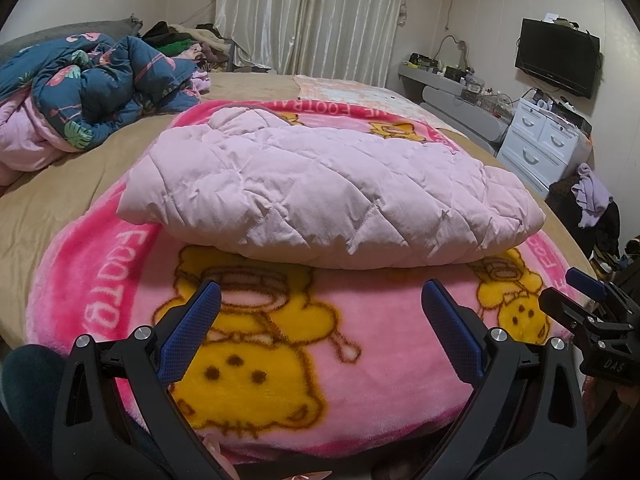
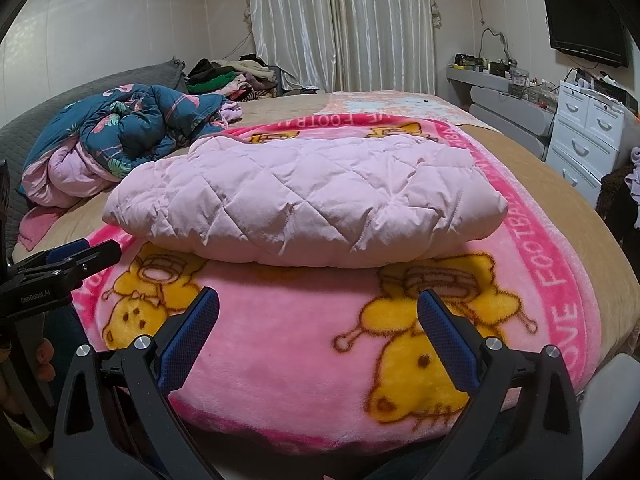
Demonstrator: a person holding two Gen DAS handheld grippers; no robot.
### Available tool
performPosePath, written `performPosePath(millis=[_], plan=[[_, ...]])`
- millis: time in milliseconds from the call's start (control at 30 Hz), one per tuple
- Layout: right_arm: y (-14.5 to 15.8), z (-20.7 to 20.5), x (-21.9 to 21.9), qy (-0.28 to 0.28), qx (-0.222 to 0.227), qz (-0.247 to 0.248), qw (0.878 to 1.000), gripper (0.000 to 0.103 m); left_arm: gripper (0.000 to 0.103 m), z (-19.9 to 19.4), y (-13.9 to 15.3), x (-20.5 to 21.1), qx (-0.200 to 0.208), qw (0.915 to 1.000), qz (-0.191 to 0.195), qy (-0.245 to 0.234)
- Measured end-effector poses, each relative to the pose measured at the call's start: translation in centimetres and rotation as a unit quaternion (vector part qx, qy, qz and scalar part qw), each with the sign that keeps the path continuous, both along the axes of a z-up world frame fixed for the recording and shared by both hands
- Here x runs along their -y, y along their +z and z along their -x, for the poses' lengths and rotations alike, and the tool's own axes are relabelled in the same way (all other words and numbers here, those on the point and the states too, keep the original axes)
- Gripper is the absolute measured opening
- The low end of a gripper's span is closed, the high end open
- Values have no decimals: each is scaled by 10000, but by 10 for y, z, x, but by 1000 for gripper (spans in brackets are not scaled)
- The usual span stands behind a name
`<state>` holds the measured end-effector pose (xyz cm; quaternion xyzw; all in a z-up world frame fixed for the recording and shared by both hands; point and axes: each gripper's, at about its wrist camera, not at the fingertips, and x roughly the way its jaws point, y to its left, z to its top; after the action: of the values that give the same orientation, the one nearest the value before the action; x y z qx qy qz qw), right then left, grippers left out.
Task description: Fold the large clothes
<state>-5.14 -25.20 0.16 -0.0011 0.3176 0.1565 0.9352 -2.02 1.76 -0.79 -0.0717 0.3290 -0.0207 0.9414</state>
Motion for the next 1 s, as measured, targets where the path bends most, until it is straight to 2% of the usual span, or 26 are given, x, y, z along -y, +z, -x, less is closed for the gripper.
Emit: performPosePath(millis=[1000], plan=[[4, -1, -1, -8, 23, 27, 10000, 99, 94, 2, 6, -3, 6, 10000, 29, 28]])
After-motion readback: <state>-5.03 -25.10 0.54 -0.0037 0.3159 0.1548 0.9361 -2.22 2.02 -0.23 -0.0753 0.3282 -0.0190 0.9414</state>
